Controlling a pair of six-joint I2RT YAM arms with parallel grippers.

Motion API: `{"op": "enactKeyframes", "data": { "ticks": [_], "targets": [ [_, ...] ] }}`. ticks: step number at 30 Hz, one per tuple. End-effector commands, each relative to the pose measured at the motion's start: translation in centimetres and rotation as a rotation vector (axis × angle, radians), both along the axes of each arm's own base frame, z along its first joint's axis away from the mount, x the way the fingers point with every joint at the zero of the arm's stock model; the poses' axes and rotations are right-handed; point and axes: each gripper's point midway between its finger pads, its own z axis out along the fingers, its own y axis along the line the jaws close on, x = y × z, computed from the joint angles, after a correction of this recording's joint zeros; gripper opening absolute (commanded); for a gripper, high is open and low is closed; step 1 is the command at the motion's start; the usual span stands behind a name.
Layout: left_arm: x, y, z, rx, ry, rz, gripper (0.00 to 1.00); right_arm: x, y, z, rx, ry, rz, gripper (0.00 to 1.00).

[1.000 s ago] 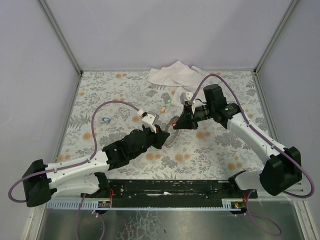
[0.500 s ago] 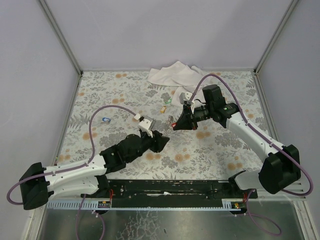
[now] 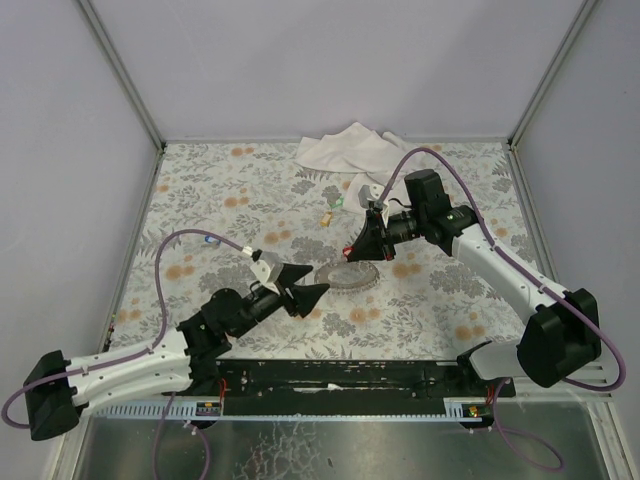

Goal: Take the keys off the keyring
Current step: Pick up the key from the keyring, then remove the key from the keyring.

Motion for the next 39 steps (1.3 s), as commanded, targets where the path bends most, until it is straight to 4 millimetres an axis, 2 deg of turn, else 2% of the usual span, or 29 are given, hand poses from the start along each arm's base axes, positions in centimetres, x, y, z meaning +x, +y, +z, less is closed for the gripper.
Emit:
{"op": "enactKeyframes", "data": {
  "ticks": [1,8,12,19,25,29,39],
  "targets": [
    [-0.1,-0.3,3.1,-0.079,-0.163,-0.023,0.59,0.0,0.7,2.5,0.065,-0.051,0.042,0.00],
    [0.7,-1.3,2.9,-0.067,-0.152,-0.012,0.59,0.1,0.6,2.1,0.044,-0.071,0.043,0.00],
    [1.0,-1.0,3.1,-0.052,-0.159,0.008,0.56,0.3,0.4,1.8,0.027,-0.083,0.039,0.00],
    [1.3,-0.8,4.7,-0.132,-0.107,0.037,0.38,0.5,0.7,1.6,0.021,-0.069,0.023,0.00],
    [2.0,-2.3,4.9,-0.158,0.014,0.042,0.39,1.0,1.0,1.6,0.018,-0.048,-0.006,0.00],
    [2.8,-3.5,4.2,-0.127,0.079,0.061,0.39,1.2,1.0,1.5,0.011,-0.044,-0.020,0.00],
    [3.9,-4.1,3.4,-0.080,0.082,0.094,0.38,1.4,1.0,1.7,0.012,-0.036,-0.032,0.00]
  ]
}}
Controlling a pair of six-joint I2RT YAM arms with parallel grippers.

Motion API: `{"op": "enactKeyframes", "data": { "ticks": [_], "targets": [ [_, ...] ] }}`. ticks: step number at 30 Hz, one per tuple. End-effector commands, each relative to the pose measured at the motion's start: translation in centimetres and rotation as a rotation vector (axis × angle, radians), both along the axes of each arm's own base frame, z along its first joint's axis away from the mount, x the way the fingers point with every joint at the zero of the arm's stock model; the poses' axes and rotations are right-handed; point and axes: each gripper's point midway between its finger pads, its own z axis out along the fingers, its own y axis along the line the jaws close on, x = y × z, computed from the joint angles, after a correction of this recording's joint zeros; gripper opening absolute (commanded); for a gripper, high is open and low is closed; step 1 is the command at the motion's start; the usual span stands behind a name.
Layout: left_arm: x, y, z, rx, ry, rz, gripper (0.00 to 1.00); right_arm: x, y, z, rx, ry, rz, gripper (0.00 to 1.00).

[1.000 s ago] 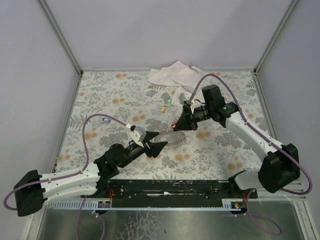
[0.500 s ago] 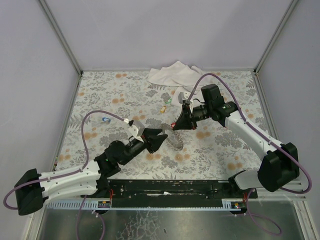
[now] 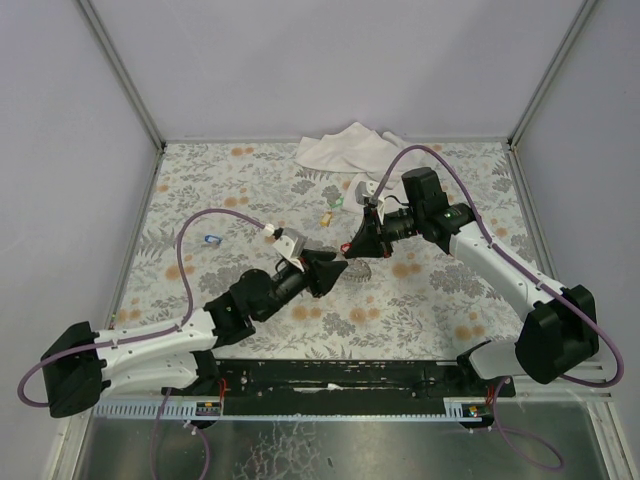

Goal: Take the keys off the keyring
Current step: Remove the key from the keyring.

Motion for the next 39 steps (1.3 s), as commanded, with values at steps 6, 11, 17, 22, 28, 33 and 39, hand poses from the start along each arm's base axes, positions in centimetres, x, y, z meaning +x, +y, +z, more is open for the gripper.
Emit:
{"op": "enactKeyframes", "data": {
  "ticks": [6,11,17,22,28,33,39],
  "targets": [
    [1.4,-0.2,0.7,0.008,-0.005,0.063,0.38,0.3,0.8,2.2,0.053,-0.050,0.021,0.00],
    [1.8,0.0,-0.2,0.051,-0.018,0.082,0.37,0.5,0.6,2.0,0.033,-0.068,0.016,0.00],
    [2.0,0.5,-0.3,0.072,-0.046,0.099,0.36,1.2,-0.1,1.5,-0.054,-0.135,-0.006,0.00],
    [0.8,1.7,0.7,0.063,-0.117,0.063,0.38,1.8,-1.1,1.2,-0.163,-0.244,0.001,0.00],
    [-0.9,3.5,1.6,0.077,-0.215,0.014,0.44,2.0,-2.3,0.9,-0.322,-0.338,0.039,0.00],
    [-1.4,3.8,1.8,0.092,-0.264,-0.010,0.48,1.9,-3.2,1.3,-0.405,-0.413,0.092,0.00],
    [-1.7,3.1,2.0,0.073,-0.401,-0.050,0.45,0.7,-4.4,2.1,-0.428,-0.518,0.201,0.00]
  ]
}}
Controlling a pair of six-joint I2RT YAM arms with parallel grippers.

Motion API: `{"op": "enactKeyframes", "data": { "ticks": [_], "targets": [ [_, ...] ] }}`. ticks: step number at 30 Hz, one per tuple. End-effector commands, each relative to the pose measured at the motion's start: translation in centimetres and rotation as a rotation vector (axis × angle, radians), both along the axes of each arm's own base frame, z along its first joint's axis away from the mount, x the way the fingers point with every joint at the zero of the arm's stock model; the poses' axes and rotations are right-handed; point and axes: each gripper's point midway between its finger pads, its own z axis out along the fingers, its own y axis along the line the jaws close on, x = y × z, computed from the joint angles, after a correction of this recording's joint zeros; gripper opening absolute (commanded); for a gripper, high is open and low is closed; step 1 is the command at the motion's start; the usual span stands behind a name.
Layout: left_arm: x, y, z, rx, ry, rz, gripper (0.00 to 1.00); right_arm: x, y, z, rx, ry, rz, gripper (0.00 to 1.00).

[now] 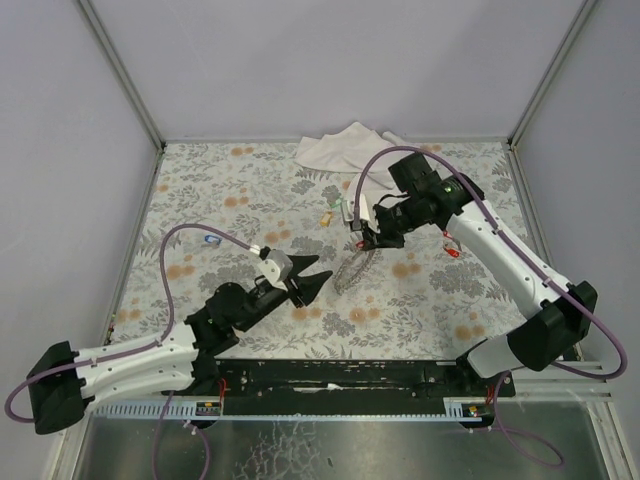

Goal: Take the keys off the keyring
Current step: Remove the key from the keyring.

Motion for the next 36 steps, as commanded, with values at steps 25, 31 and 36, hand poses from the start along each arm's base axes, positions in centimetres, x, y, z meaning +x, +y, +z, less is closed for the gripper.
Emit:
{"op": "enactKeyframes", "data": {
  "ticks": [25,31,36],
  "targets": [
    [-0.2,-5.5,2.4,-0.024,-0.248,-0.360,0.34,-3.9,-0.1,3.0,0.074,-0.220,0.339,0.00],
    [0.5,-5.9,1.9,-0.019,-0.222,-0.355,0.28,-4.2,0.1,3.1,0.088,-0.216,0.348,0.00],
    [0.6,-6.1,1.7,-0.025,-0.209,-0.361,0.28,-4.3,0.2,3.1,0.092,-0.212,0.352,0.00]
  ]
}}
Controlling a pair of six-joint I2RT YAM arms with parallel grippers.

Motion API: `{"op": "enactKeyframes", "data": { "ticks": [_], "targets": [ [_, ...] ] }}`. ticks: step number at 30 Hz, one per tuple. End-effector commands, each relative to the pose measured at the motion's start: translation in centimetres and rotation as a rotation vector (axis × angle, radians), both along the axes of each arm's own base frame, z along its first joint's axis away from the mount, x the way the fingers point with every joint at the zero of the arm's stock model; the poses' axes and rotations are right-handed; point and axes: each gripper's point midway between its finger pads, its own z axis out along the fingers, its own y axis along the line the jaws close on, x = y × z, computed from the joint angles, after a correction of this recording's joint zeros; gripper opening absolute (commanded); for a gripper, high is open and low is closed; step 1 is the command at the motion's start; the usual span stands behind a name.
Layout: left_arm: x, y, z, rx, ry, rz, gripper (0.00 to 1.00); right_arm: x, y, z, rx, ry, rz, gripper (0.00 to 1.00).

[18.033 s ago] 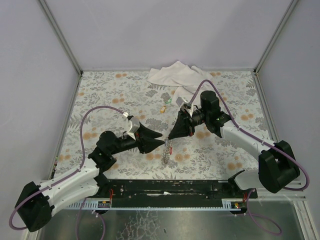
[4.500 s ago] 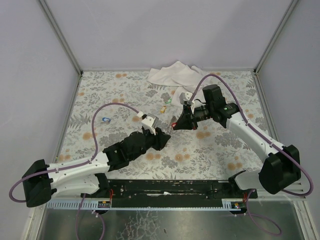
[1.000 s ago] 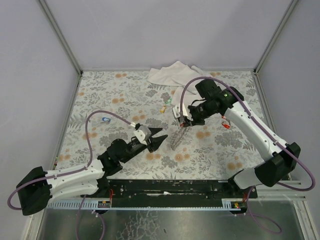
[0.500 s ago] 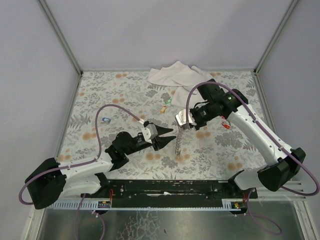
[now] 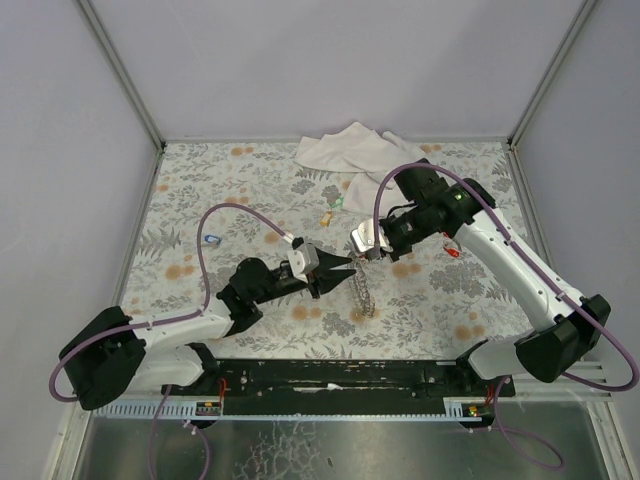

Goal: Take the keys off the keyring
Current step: Remove the key from the keyring.

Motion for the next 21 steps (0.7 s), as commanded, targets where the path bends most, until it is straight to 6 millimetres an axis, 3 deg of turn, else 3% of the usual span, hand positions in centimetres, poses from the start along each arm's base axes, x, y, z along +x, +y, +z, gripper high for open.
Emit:
{"op": "enactKeyframes", "data": {
  "ticks": [1,21],
  "targets": [
    [0.09,-0.31,2.99,-0.084,-0.055,-0.017,0.27,-1.34,0.71,1.56,0.066,-0.012,0.050,0.00],
    [-0.08,-0.68,2.91,-0.104,-0.021,-0.040,0.20,-1.59,0.91,1.29,0.073,-0.002,0.054,0.00]
  ]
}}
